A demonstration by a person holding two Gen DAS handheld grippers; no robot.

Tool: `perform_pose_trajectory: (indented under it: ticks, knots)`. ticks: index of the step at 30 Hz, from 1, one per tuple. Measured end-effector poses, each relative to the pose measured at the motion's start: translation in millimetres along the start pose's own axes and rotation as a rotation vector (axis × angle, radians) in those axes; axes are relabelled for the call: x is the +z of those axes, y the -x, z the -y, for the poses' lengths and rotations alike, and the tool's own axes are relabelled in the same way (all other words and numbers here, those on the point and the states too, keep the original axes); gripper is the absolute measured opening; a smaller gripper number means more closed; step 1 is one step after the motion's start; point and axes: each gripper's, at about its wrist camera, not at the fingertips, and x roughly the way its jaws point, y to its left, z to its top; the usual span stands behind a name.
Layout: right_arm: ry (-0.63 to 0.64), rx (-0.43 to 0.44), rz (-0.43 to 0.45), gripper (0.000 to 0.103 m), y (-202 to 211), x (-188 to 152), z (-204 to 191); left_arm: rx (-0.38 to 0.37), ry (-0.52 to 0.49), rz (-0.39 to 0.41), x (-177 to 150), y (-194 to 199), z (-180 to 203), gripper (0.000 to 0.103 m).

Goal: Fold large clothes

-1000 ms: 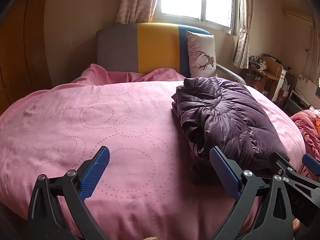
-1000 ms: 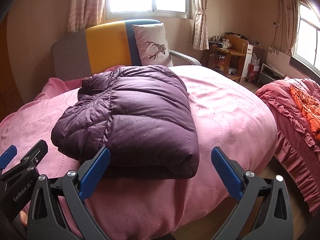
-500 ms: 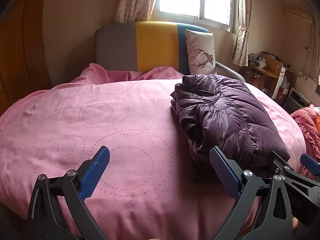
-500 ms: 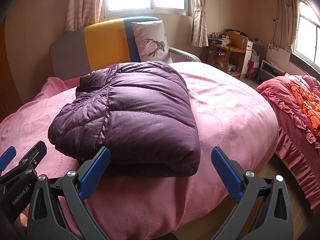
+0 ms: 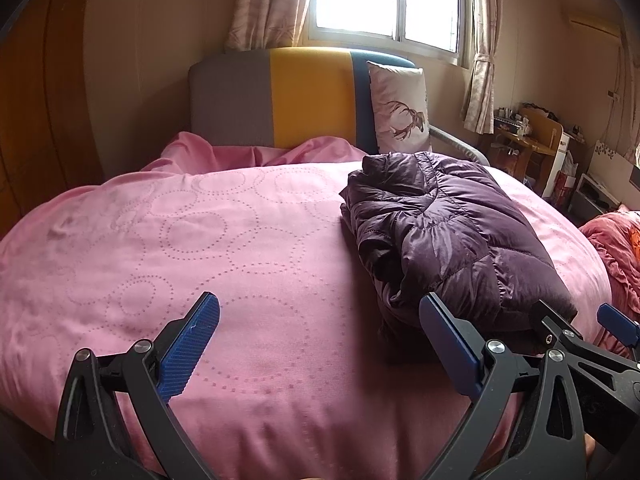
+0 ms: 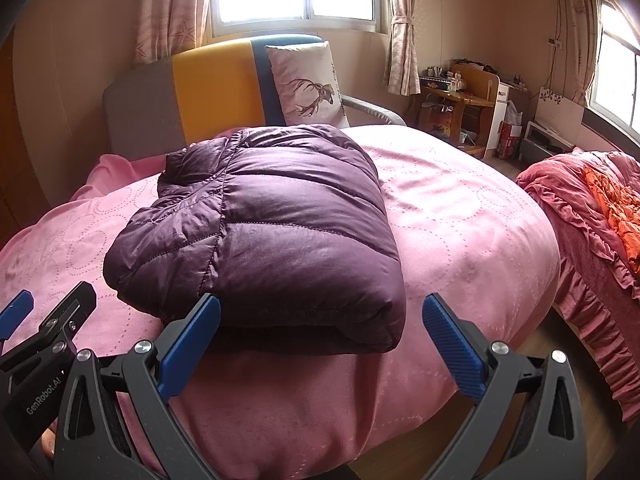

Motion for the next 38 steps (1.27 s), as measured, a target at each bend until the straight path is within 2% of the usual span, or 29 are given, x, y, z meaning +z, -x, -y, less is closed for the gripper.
perform_pose_trajectory:
  ticks: [12, 27, 33, 38]
  knots:
    - [-0.007, 0.006, -0.007, 0.101, -2, 2, 4, 0.006, -0.009, 0.016, 2, 3, 0, 0.099]
    - [-0.005, 0.01, -0.027, 0.101, -10, 0, 5, 0.017, -0.012, 0.0, -1, -1, 0, 0.099]
    - [-0.006, 0.015, -0.028, 0.101, -12, 0, 5, 0.005, 0.008, -0.044, -3, -10, -2, 0.099]
    - [-0.007, 0.015, -0.036, 0.101, -14, 0, 6, 0.012, 0.003, -0.051, -6, -14, -2, 0.099]
